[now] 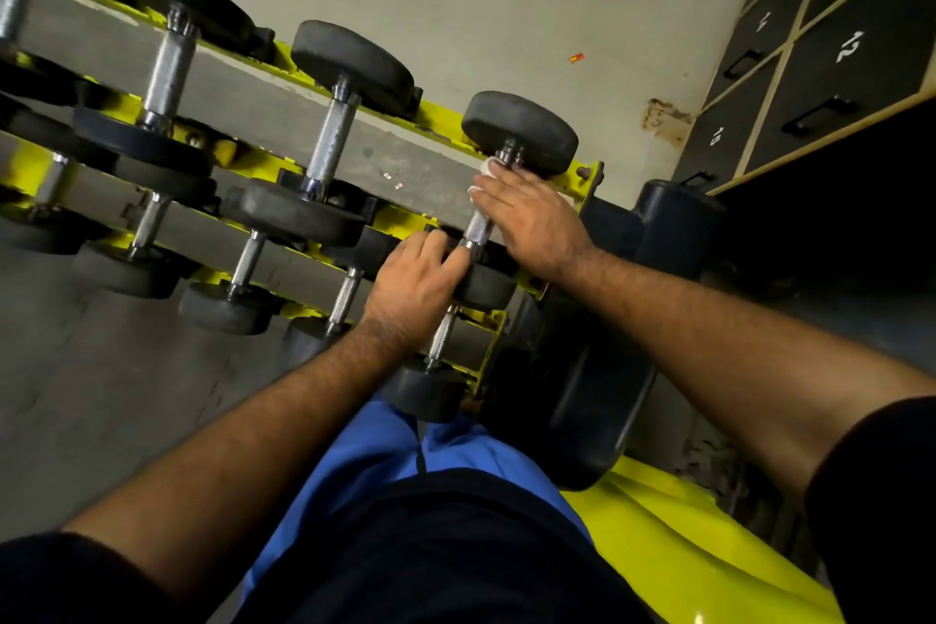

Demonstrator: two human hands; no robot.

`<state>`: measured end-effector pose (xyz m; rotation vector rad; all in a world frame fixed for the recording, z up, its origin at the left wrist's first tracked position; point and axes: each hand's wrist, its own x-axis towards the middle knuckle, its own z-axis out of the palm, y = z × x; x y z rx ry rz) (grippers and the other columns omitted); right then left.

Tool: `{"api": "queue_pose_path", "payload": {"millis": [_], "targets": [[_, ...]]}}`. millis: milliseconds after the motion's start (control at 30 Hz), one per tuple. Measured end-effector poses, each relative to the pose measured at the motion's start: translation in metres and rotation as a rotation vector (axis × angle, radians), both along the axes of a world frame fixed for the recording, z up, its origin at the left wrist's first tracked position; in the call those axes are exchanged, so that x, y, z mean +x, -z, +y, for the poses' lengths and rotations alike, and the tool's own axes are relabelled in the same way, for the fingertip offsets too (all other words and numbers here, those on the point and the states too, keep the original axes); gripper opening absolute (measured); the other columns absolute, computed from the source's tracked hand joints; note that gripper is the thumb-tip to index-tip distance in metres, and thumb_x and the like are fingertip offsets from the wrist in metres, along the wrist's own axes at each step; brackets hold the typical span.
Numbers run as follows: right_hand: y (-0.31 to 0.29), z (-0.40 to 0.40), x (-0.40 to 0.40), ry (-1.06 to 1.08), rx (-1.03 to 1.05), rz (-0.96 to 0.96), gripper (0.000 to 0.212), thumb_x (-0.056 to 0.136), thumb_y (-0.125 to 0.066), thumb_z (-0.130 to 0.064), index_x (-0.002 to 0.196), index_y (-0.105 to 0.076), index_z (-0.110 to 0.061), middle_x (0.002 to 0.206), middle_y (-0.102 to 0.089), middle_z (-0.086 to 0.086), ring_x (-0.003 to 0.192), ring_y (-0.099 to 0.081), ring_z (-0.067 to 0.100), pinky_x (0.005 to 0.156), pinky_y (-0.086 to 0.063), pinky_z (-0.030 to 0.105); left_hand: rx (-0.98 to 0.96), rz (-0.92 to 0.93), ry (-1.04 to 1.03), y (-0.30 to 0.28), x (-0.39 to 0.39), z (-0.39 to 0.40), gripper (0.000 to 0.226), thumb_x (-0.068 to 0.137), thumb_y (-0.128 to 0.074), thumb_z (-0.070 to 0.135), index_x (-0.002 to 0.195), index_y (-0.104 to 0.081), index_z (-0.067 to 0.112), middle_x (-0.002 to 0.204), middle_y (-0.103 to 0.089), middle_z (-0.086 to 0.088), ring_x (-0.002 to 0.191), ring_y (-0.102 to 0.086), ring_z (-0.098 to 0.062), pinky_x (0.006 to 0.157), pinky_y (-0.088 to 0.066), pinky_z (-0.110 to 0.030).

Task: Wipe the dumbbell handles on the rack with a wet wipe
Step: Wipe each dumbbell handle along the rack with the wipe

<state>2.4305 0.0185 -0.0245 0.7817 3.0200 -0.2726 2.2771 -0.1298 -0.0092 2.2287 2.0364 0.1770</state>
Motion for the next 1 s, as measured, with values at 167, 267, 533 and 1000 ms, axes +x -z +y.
{"api": "queue_pose_path", "payload": {"millis": [167, 267, 533, 1000], "targets": [[0.004, 0.009, 0.004, 0.008, -0.012, 0.094, 0.048, 0.088, -0.040, -0.001, 0.131, -0.061, -0.002, 0.139, -0.058, 0.017, 0.136, -0.047, 0.032, 0.114, -0.036, 0.048, -0.001, 0.000, -0.026, 0.006, 0.002, 0.001, 0.036, 0.066, -0.080, 0.011, 0.094, -0.057, 0.012, 0.087, -0.052, -0.008, 0.078, -0.052, -0.026, 0.067, -0.045, -0.034], [0.007, -0.005, 0.003, -0.171, -0.037, 0.108, 0.046, 0.088, -0.038, -0.007, 0.125, -0.066, -0.004, 0.132, -0.064, 0.014, 0.132, -0.052, 0.031, 0.115, -0.035, 0.050, 0.002, -0.035, -0.050, 0.006, 0.002, 0.002, 0.031, 0.073, -0.076, 0.012, 0.097, -0.057, 0.012, 0.089, -0.053, -0.010, 0.081, -0.052, -0.028, 0.070, -0.045, -0.037], [0.012, -0.012, 0.009, -0.209, -0.039, 0.113, 0.044, 0.084, -0.062, -0.002, 0.127, -0.064, -0.007, 0.133, -0.063, 0.012, 0.133, -0.051, 0.030, 0.117, -0.032, 0.049, -0.178, -0.423, -0.127, -0.013, -0.004, 0.000, 0.066, 0.078, -0.060, 0.066, 0.119, -0.060, 0.014, 0.117, -0.059, -0.004, 0.107, -0.054, -0.019, 0.090, -0.045, -0.031], [0.001, 0.012, 0.010, -0.238, 0.026, 0.076, 0.040, 0.087, -0.060, -0.005, 0.125, -0.068, -0.015, 0.131, -0.066, 0.005, 0.130, -0.055, 0.023, 0.114, -0.035, 0.048, -0.100, -0.678, -0.312, -0.003, -0.003, -0.010, 0.069, 0.074, -0.059, 0.069, 0.116, -0.064, 0.015, 0.124, -0.060, -0.002, 0.118, -0.052, -0.013, 0.094, -0.045, -0.028]]}}
